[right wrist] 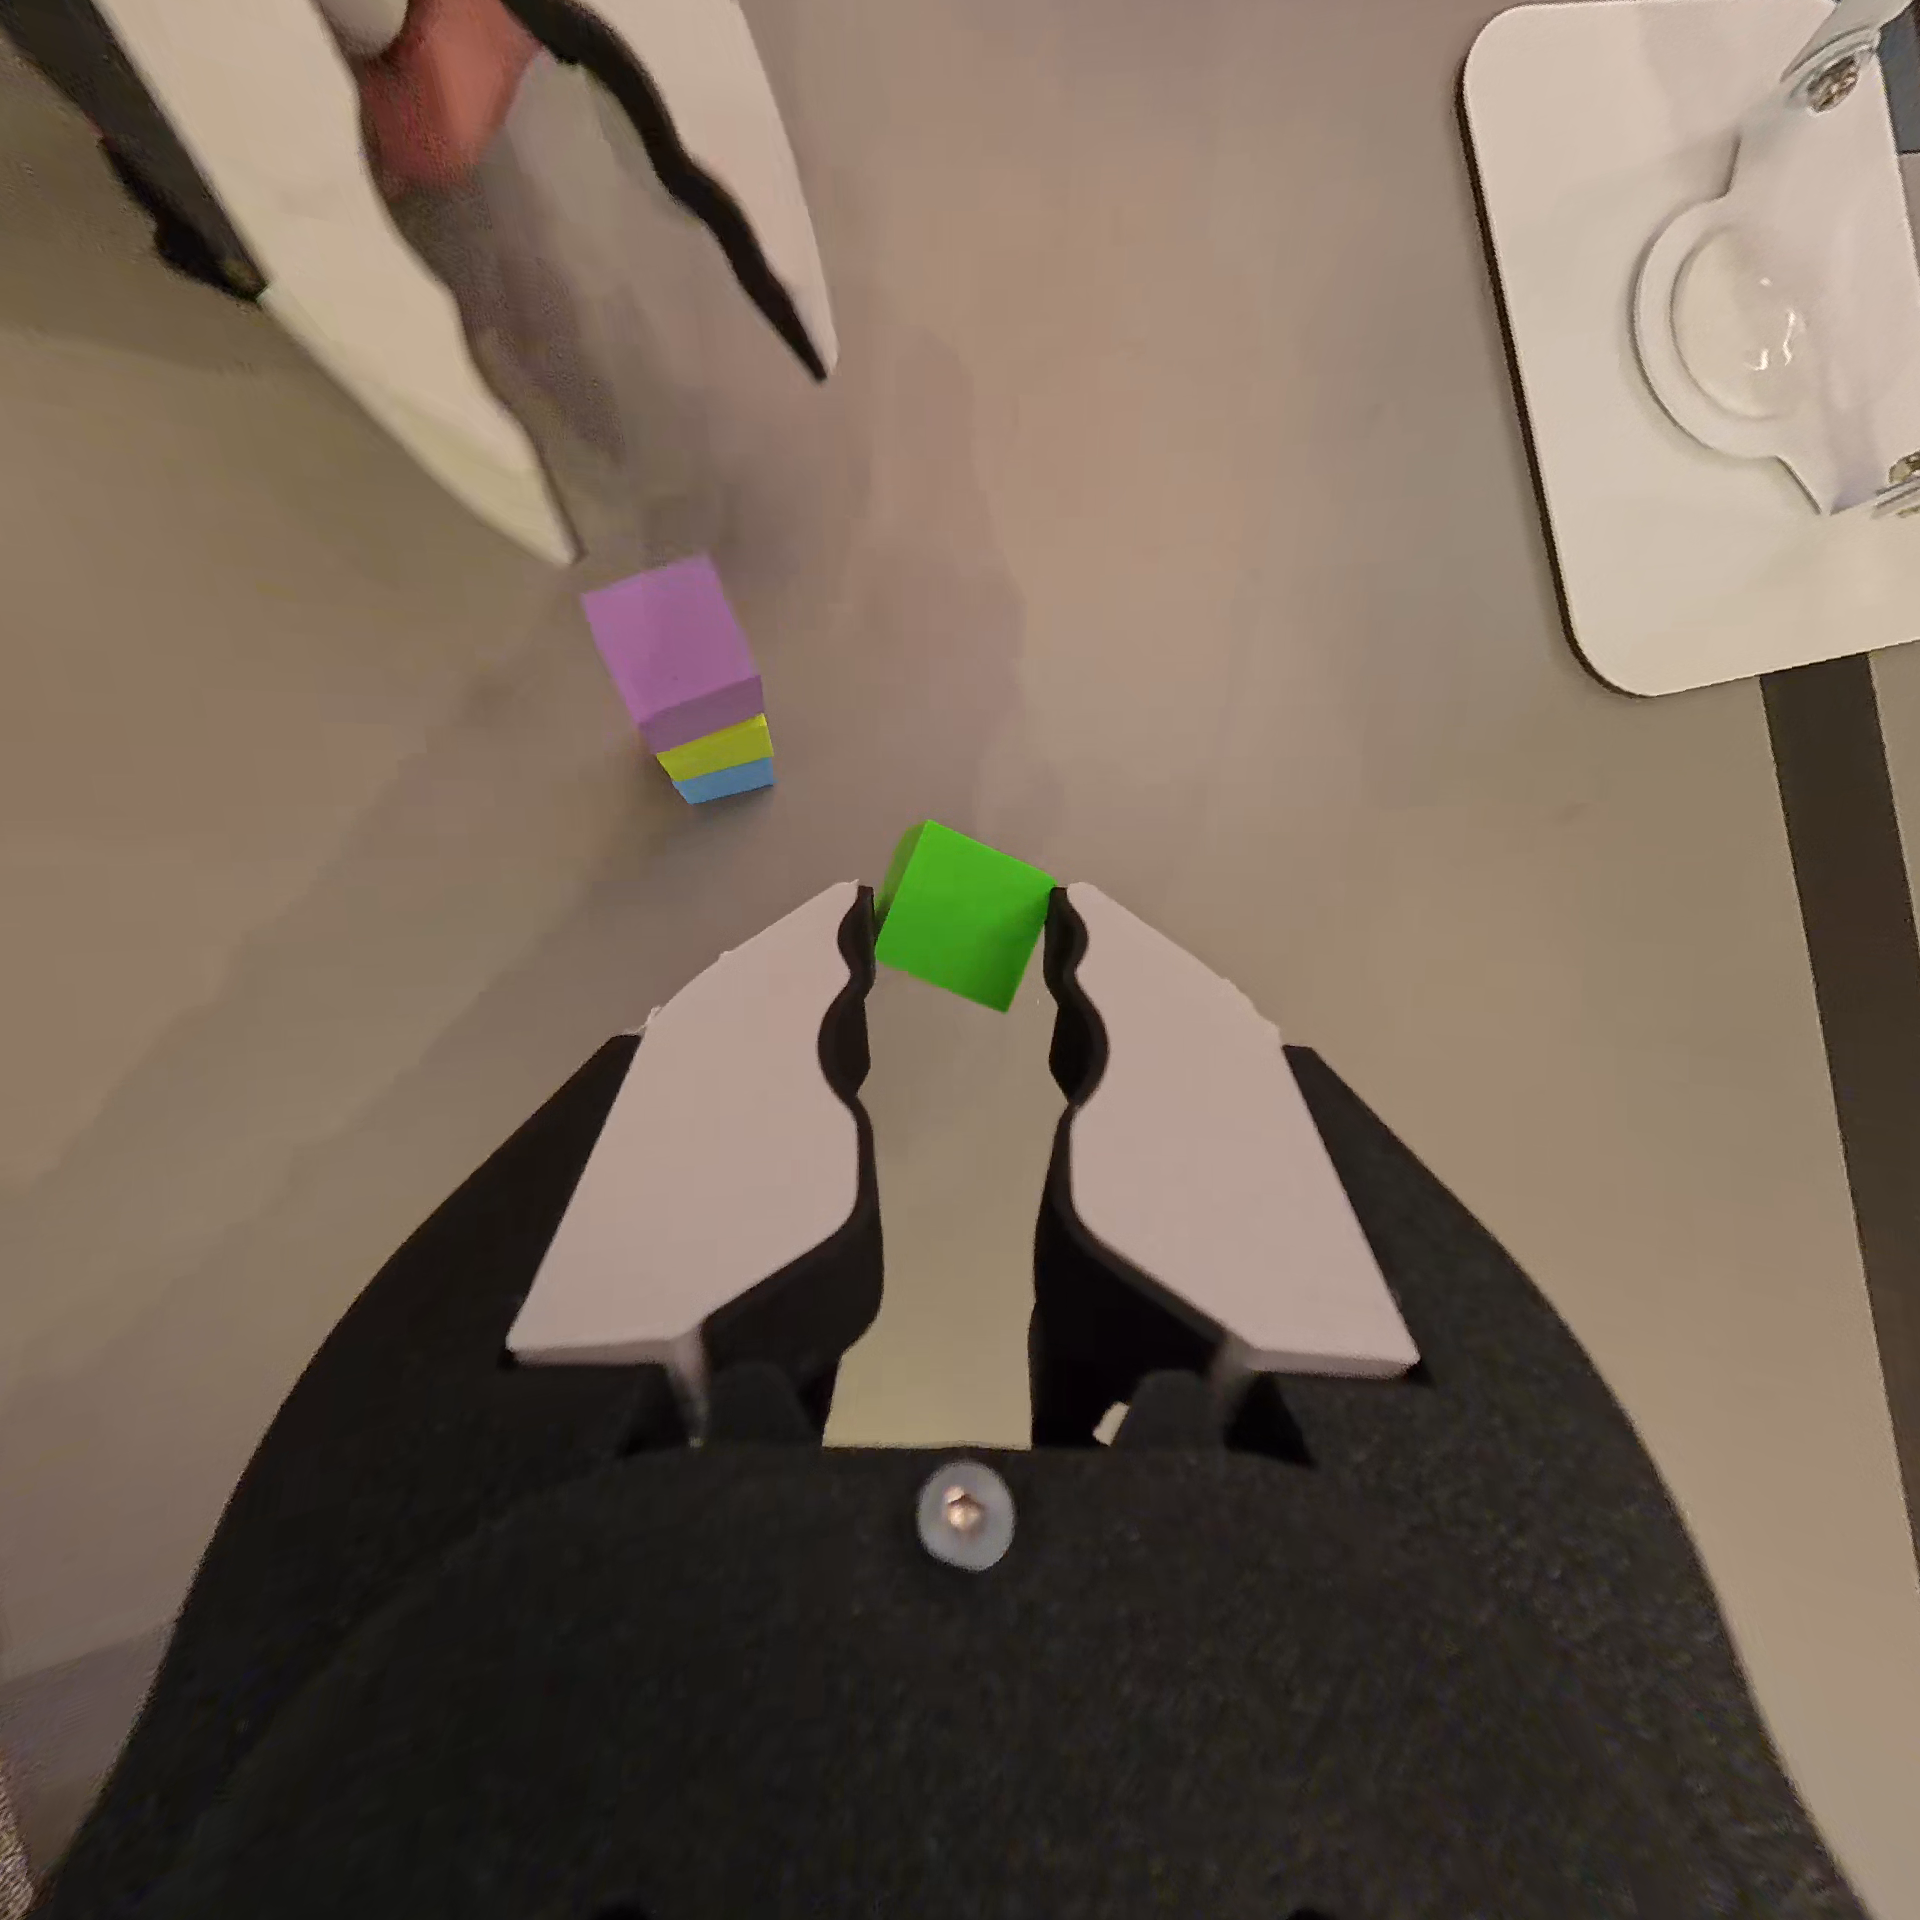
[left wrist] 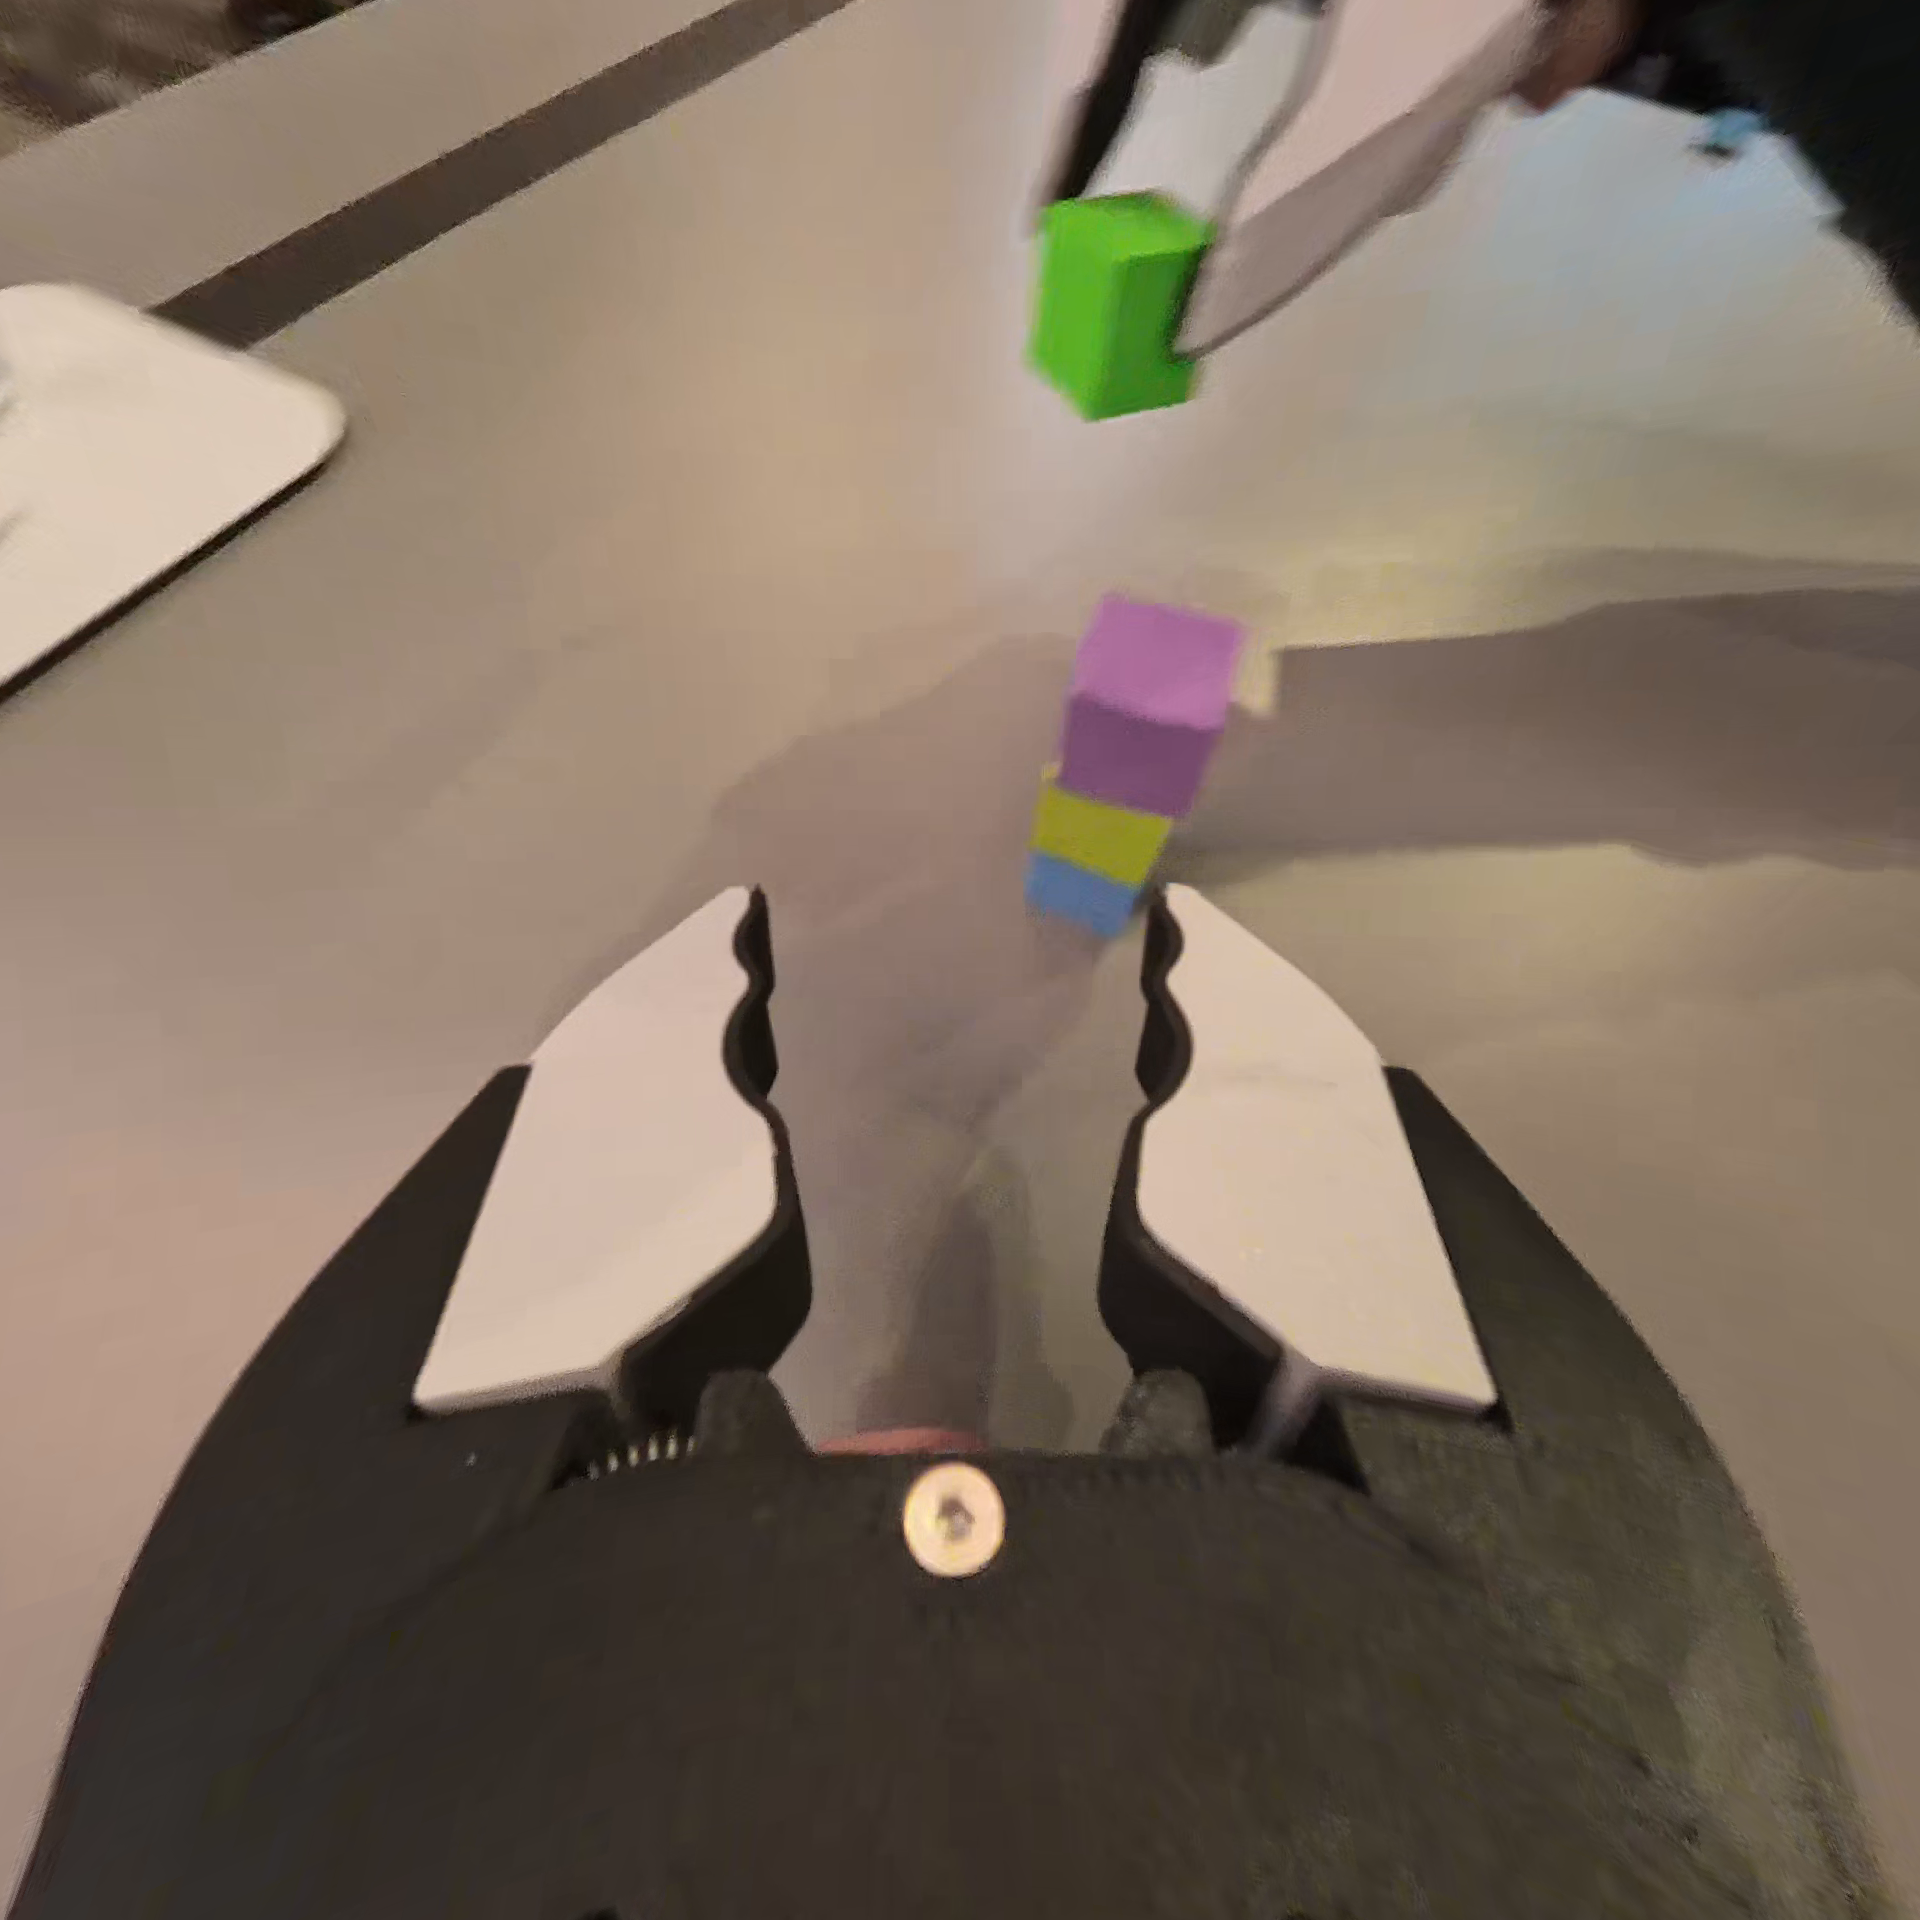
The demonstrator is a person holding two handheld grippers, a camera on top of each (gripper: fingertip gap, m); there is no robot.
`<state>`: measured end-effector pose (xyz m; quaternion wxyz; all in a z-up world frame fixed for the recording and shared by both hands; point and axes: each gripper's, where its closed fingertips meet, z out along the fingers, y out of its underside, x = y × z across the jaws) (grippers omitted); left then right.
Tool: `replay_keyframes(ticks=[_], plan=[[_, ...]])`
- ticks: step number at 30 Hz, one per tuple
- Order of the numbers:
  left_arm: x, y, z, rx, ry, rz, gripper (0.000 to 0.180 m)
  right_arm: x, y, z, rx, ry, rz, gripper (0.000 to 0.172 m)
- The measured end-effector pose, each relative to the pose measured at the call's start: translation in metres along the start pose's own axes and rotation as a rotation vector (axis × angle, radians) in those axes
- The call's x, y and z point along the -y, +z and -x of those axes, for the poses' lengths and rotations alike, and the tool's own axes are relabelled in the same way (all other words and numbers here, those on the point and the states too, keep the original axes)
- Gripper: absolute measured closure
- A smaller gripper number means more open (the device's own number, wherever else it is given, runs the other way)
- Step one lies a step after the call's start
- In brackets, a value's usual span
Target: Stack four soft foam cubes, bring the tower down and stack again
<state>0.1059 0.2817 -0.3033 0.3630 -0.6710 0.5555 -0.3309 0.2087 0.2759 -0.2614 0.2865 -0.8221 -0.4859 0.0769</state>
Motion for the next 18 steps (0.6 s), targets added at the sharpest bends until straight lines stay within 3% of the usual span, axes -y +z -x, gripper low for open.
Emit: replay_keyframes(ticks=[6, 18], plan=[[0.017, 0.018, -0.030, -0.151, 0.081, -0.042, 0.108, -0.008, 0.002, 0.002, 0.009, 0.011, -0.003, 0.141], [0.032, 0.024, -0.030, -0.213, 0.132, -0.101, 0.147, -0.006, 0.006, 0.004, 0.017, 0.004, -0.005, 0.141]])
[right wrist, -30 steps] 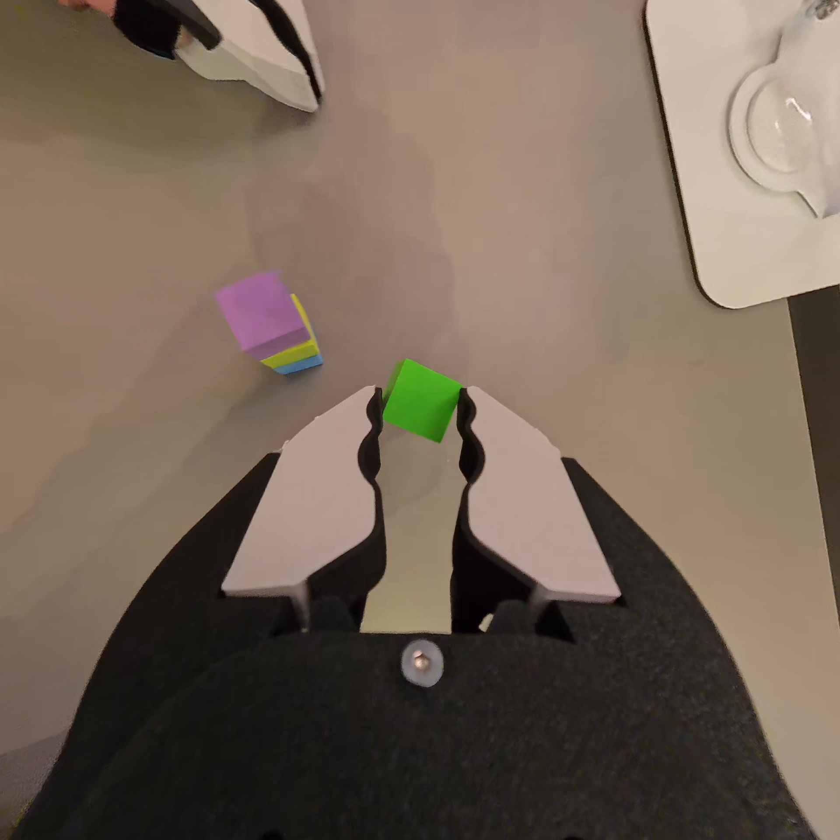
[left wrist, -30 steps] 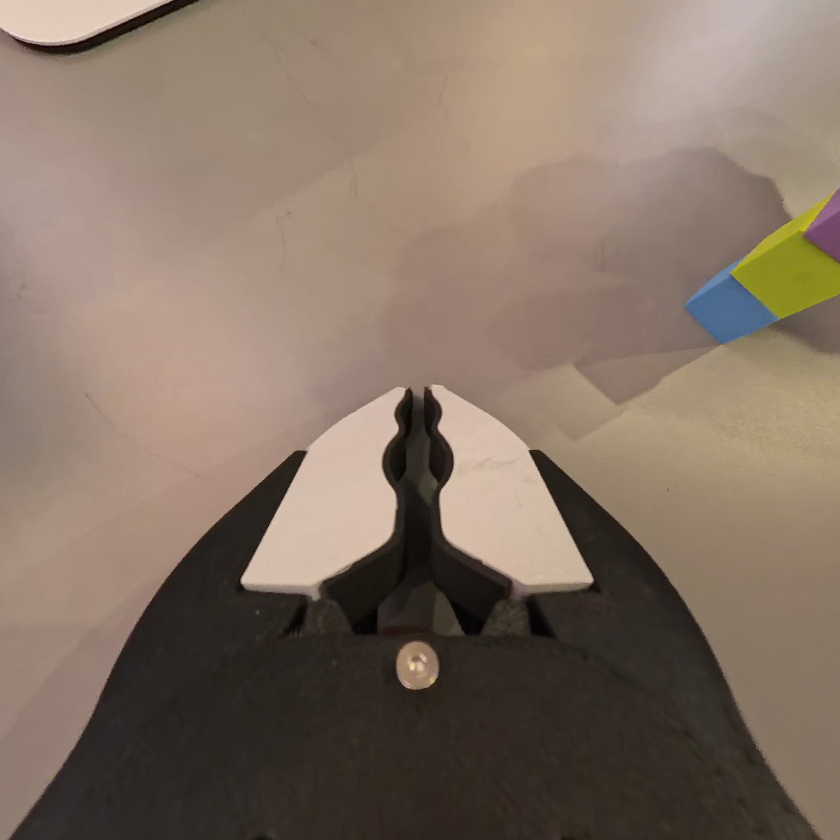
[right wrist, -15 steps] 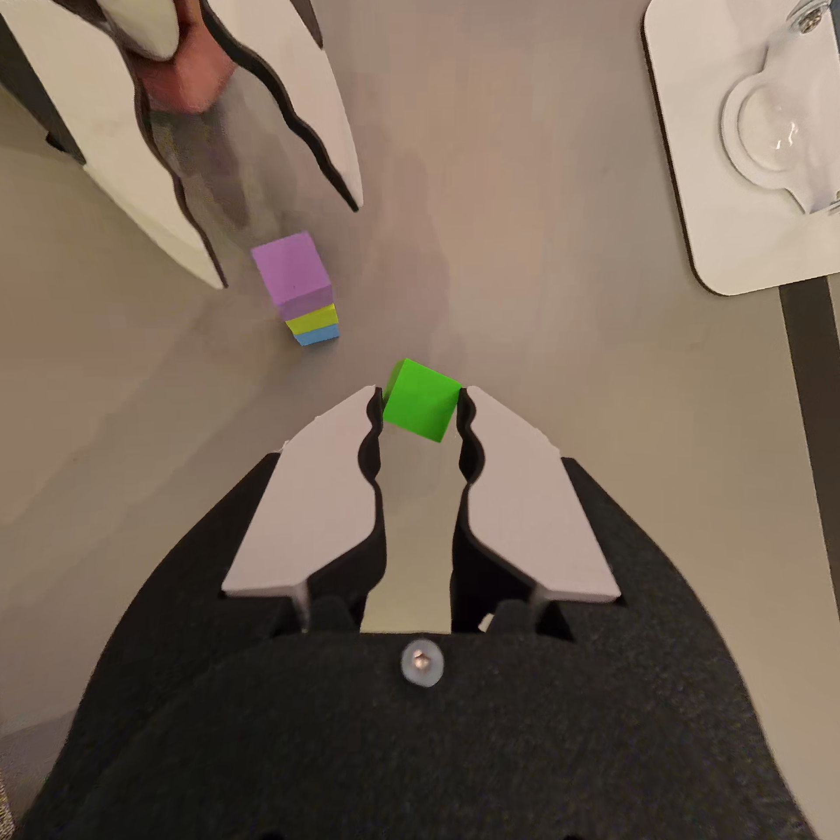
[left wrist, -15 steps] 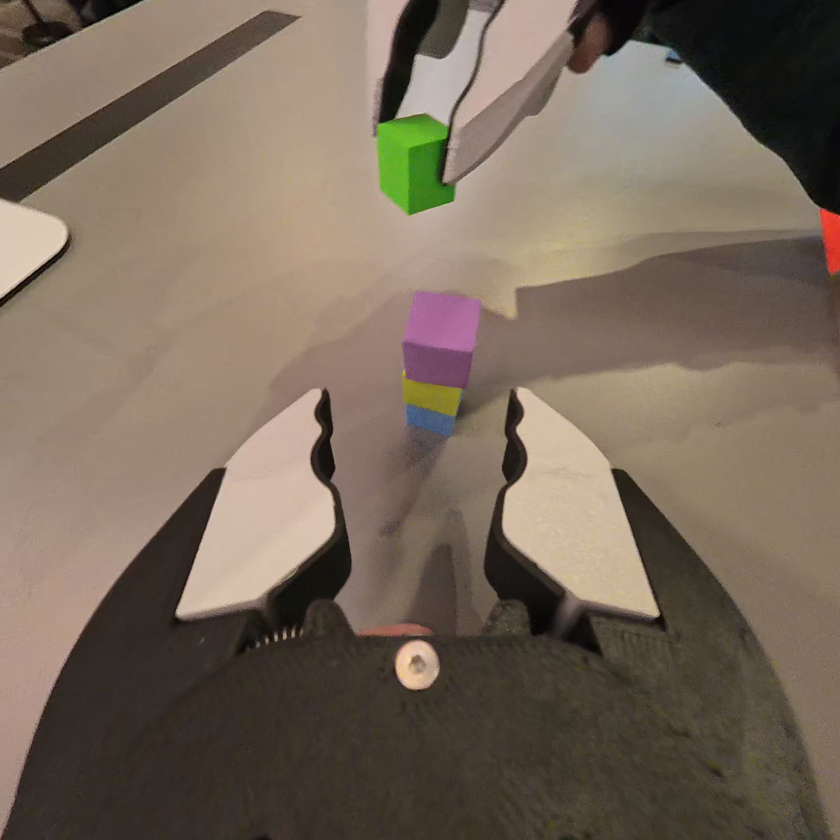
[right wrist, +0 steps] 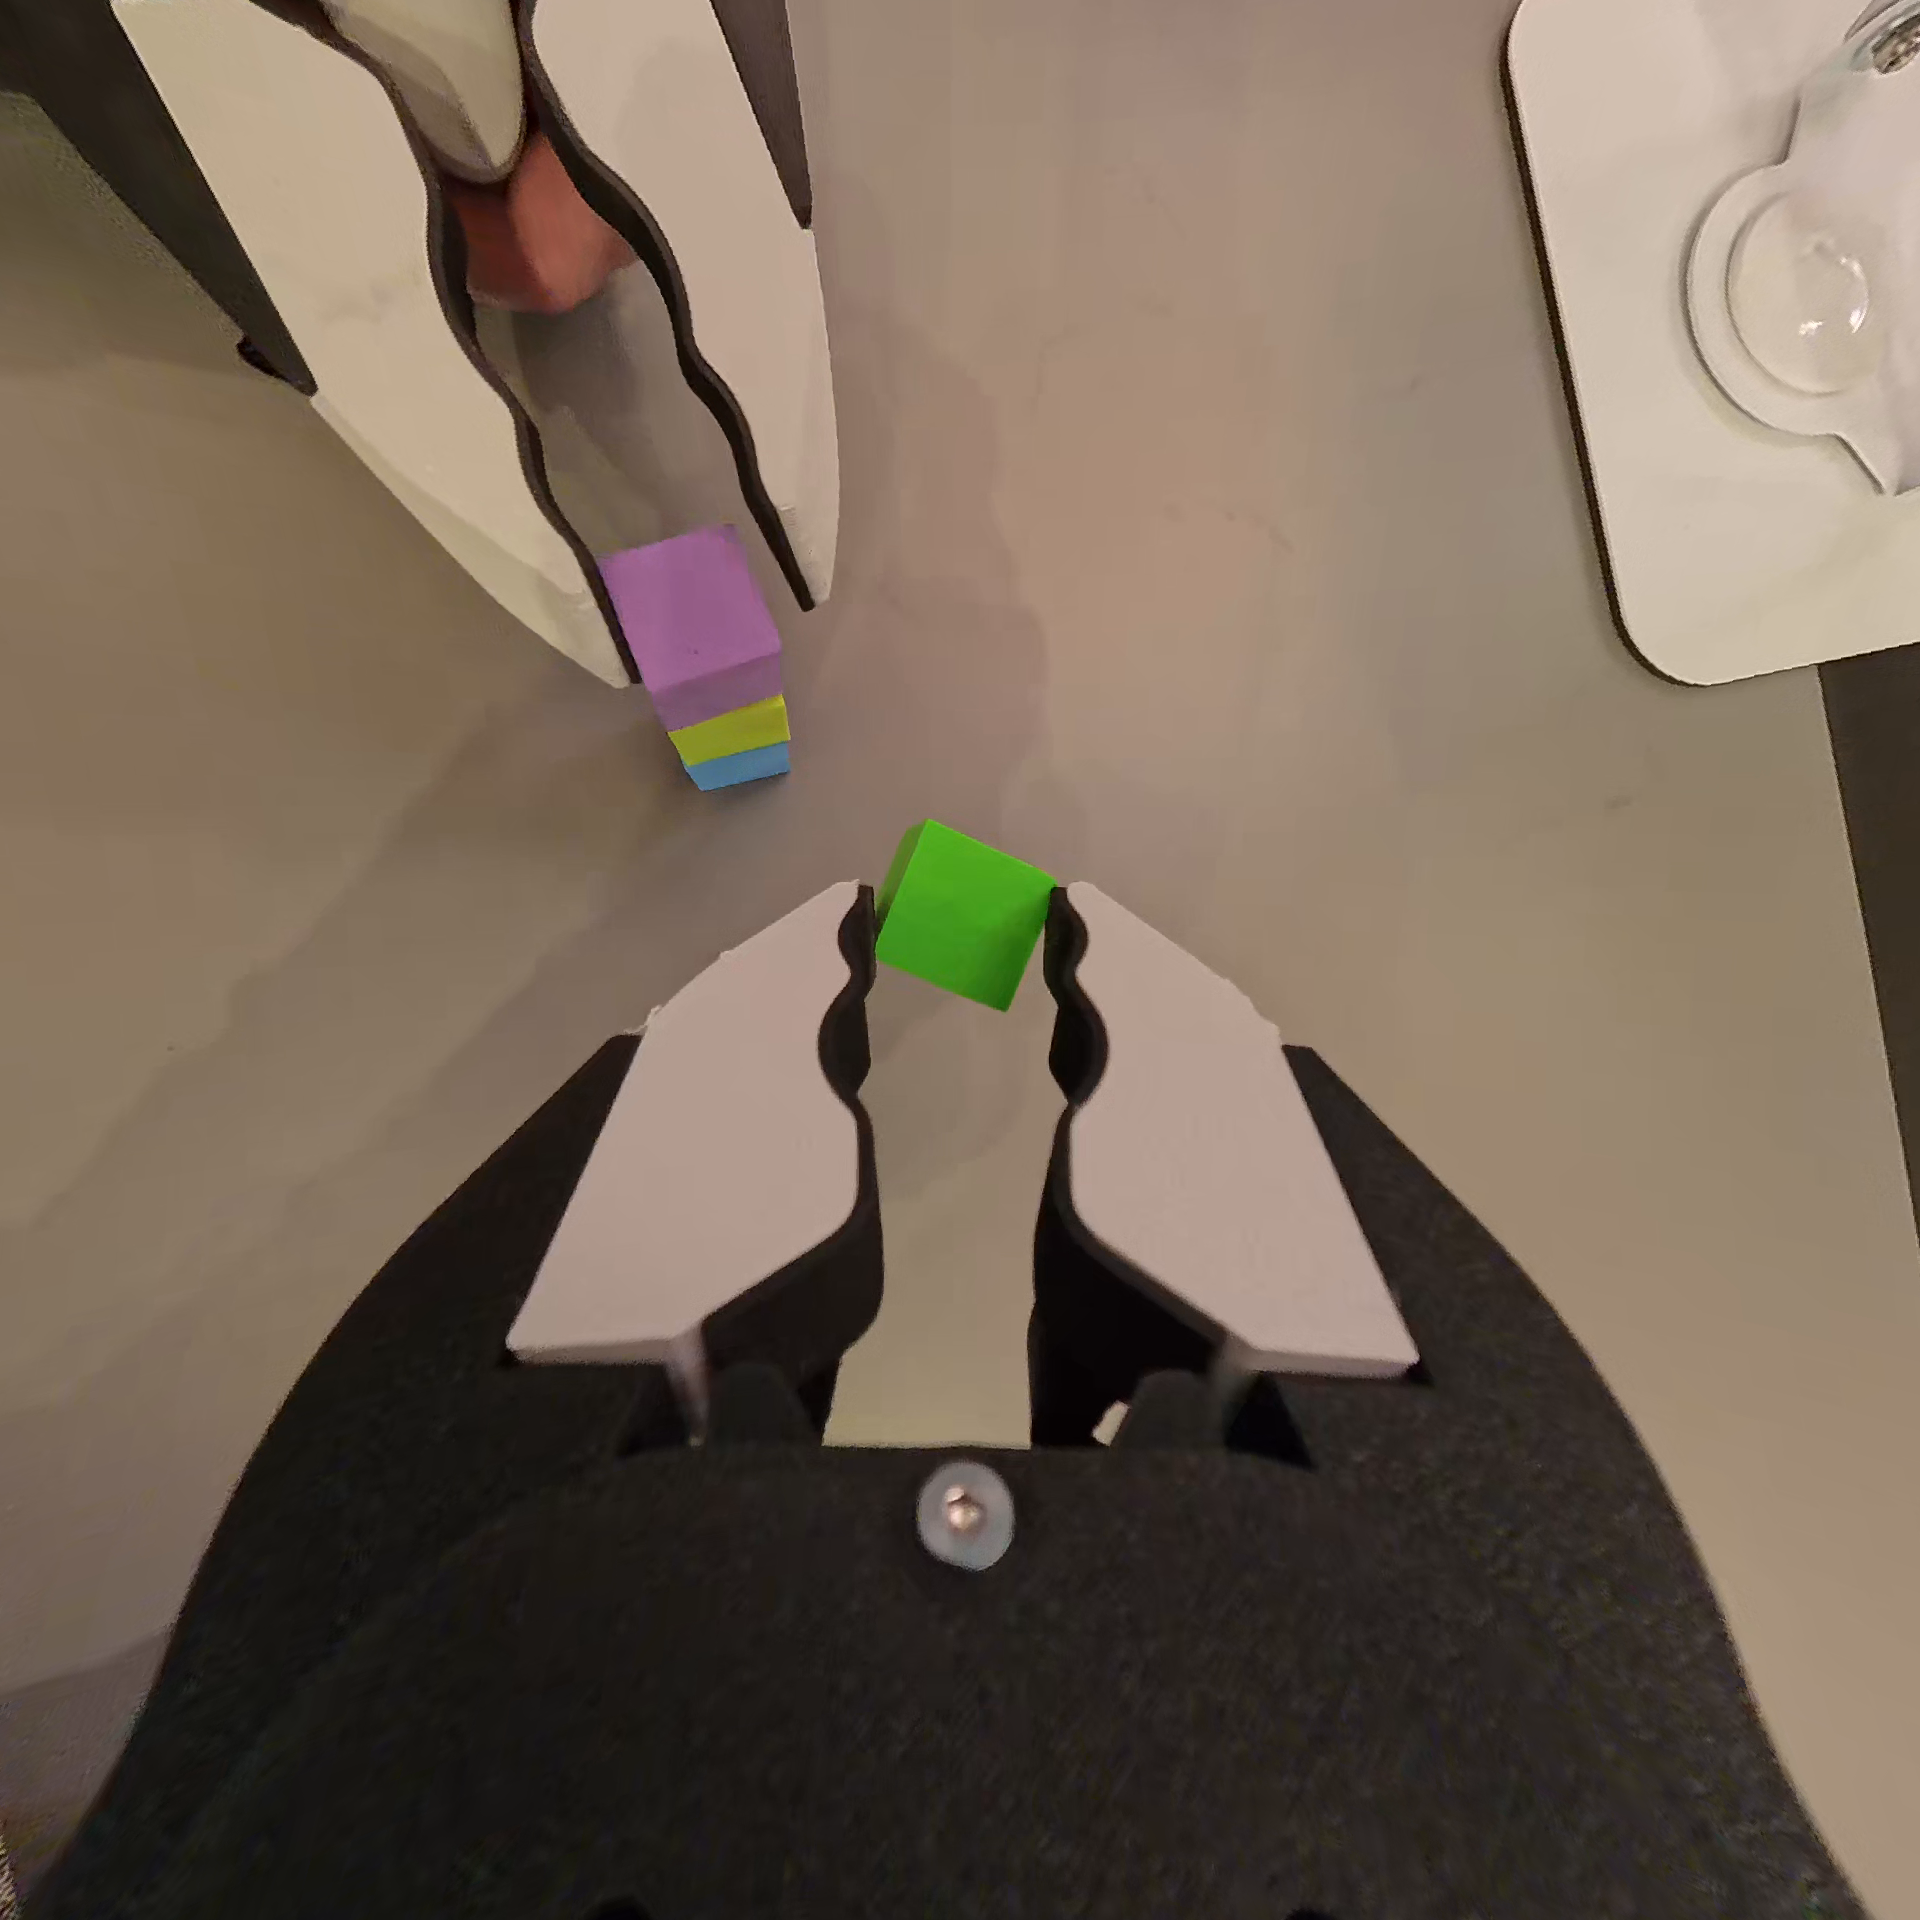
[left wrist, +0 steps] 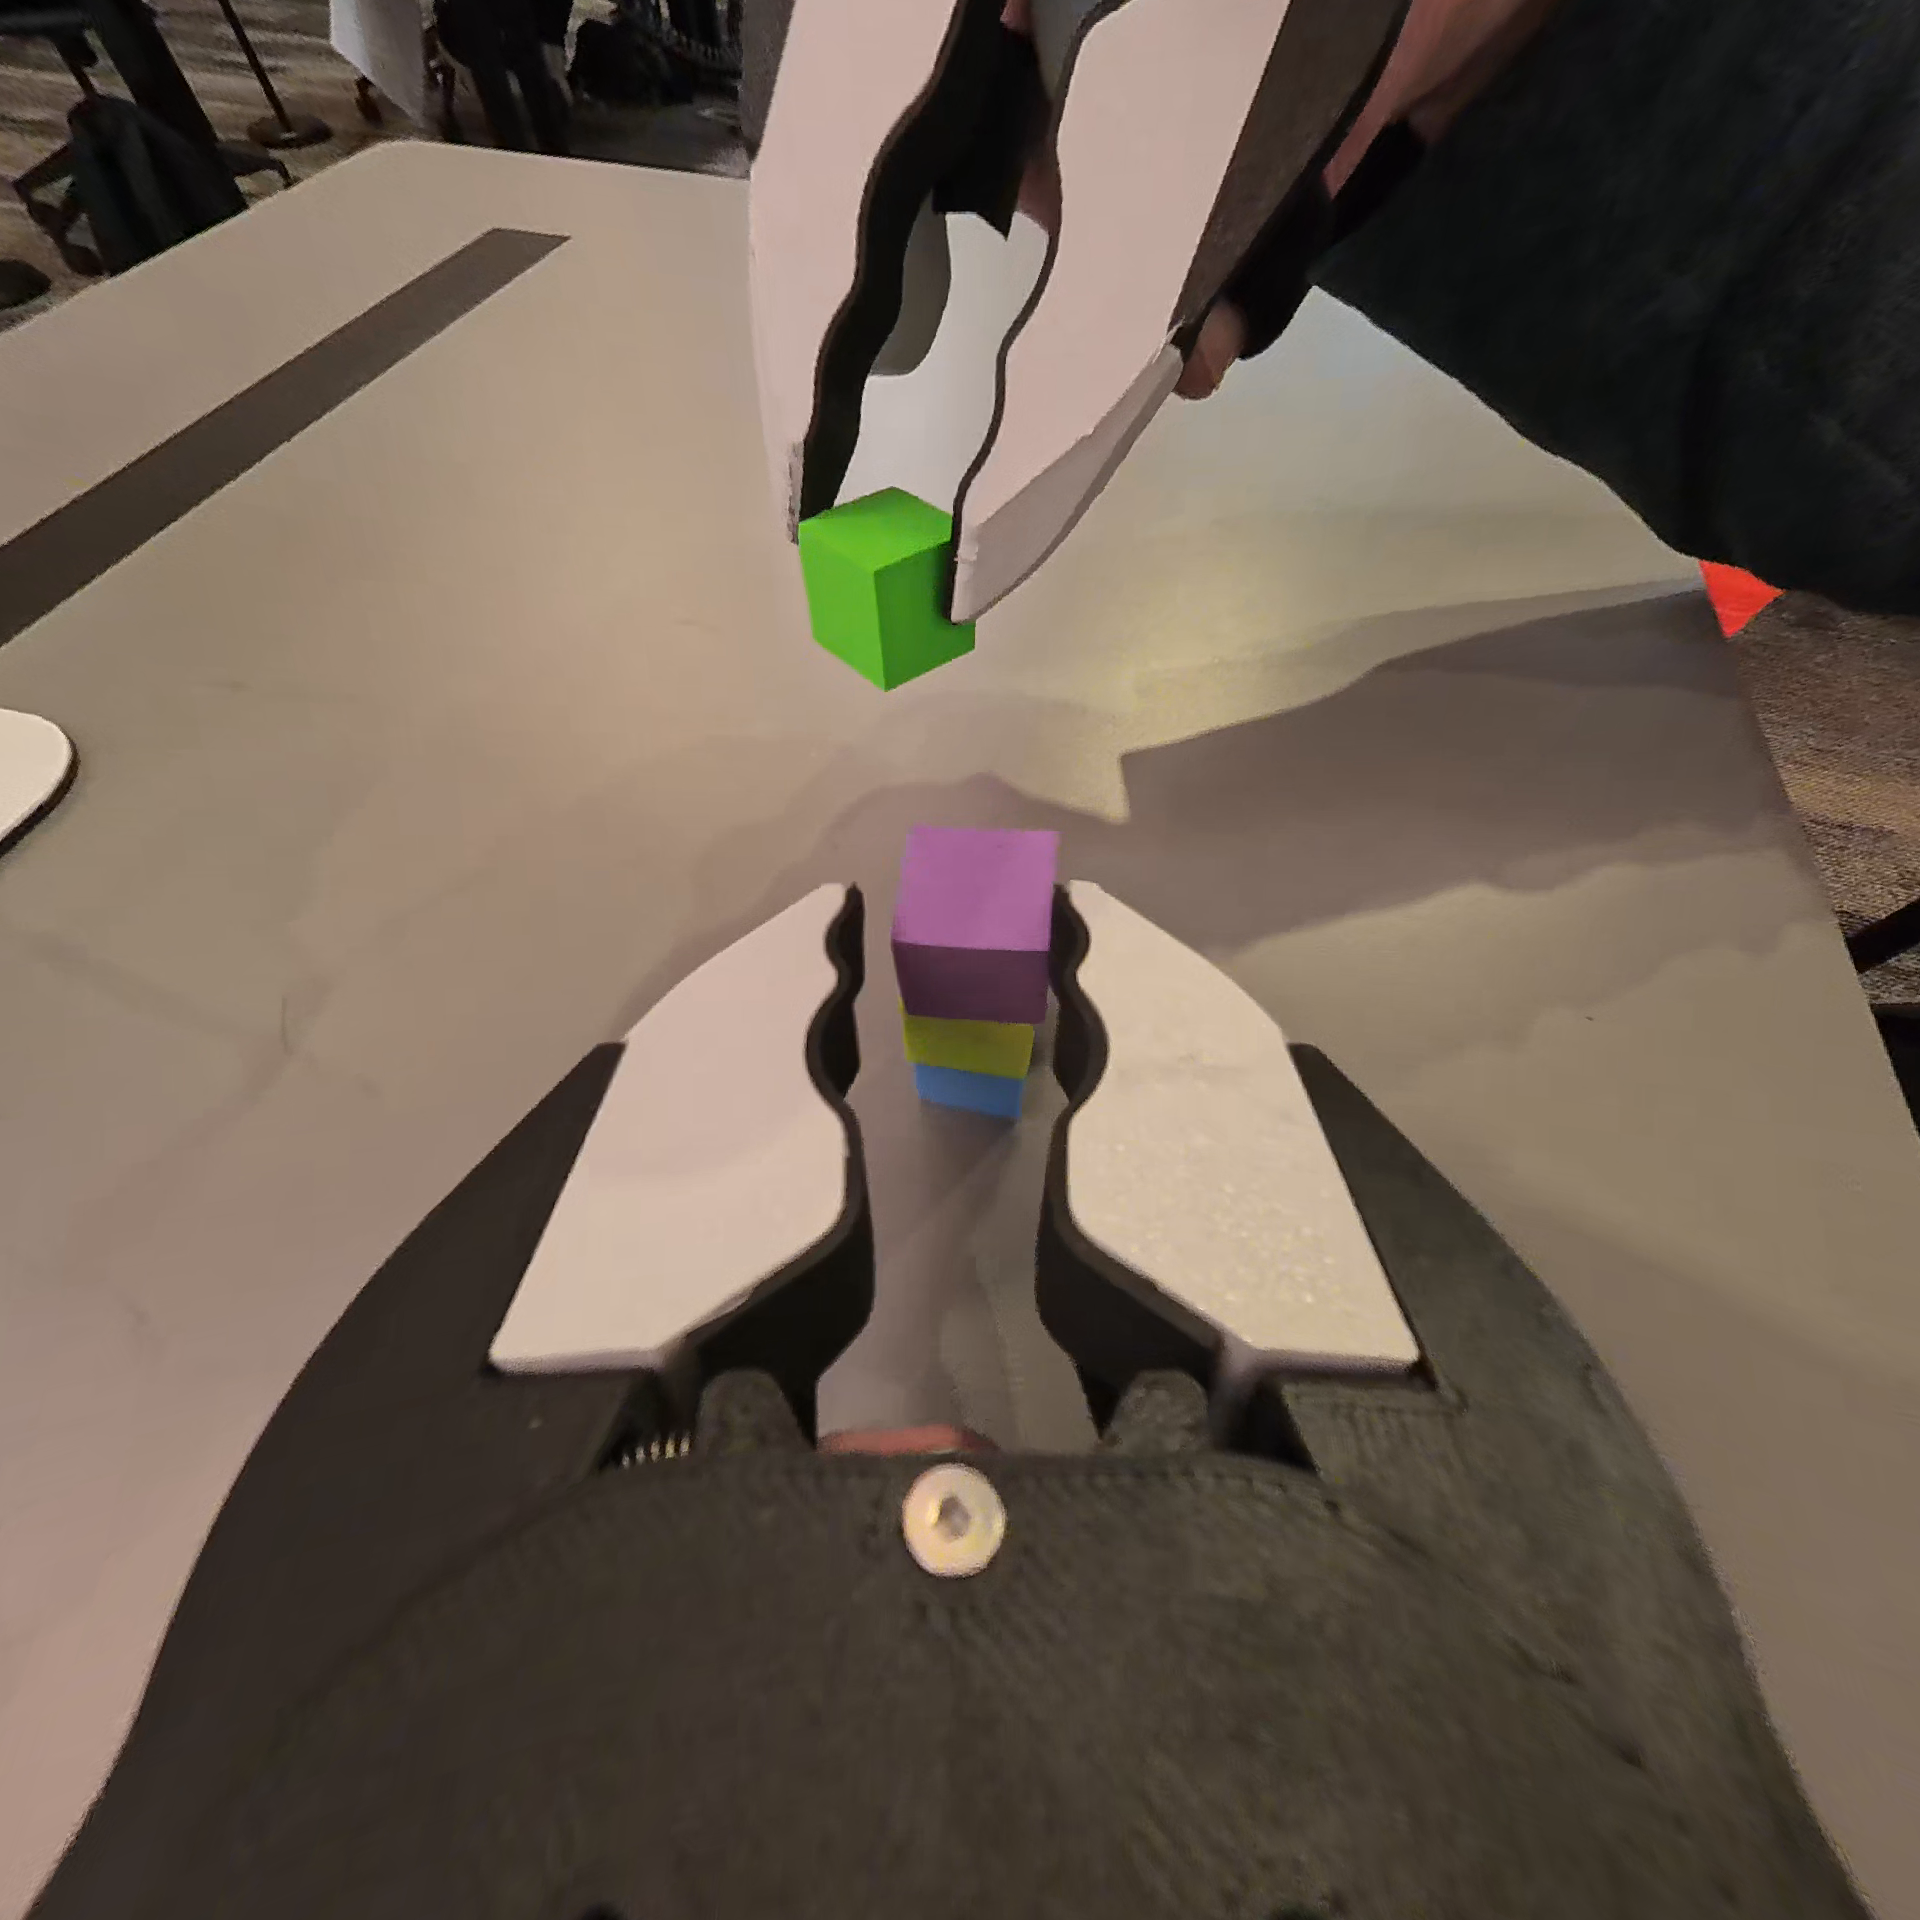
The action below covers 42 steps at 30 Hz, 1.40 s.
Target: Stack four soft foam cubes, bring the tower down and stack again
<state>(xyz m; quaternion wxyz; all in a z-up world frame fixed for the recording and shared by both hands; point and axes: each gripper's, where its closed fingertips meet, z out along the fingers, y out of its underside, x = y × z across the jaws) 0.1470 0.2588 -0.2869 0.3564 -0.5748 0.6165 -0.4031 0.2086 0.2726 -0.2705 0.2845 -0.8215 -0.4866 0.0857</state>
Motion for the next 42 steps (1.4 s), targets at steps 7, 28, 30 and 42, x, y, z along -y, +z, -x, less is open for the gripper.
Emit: replay_keyframes(ticks=[7, 28, 30, 42], plan=[[0.003, 0.000, -0.003, -0.047, 0.027, -0.016, 0.152, -0.001, 0.000, -0.001, -0.001, 0.002, 0.000, 0.141], [0.002, -0.002, -0.006, -0.087, 0.071, -0.015, 0.153, 0.002, 0.002, 0.002, 0.007, -0.005, -0.008, 0.141], [0.000, -0.001, -0.005, -0.075, 0.085, 0.001, 0.152, 0.002, 0.002, 0.002, 0.008, -0.004, -0.010, 0.141], [0.002, -0.004, -0.007, -0.089, 0.062, -0.011, 0.124, 0.020, -0.005, 0.011, 0.045, -0.047, -0.049, 0.141]])
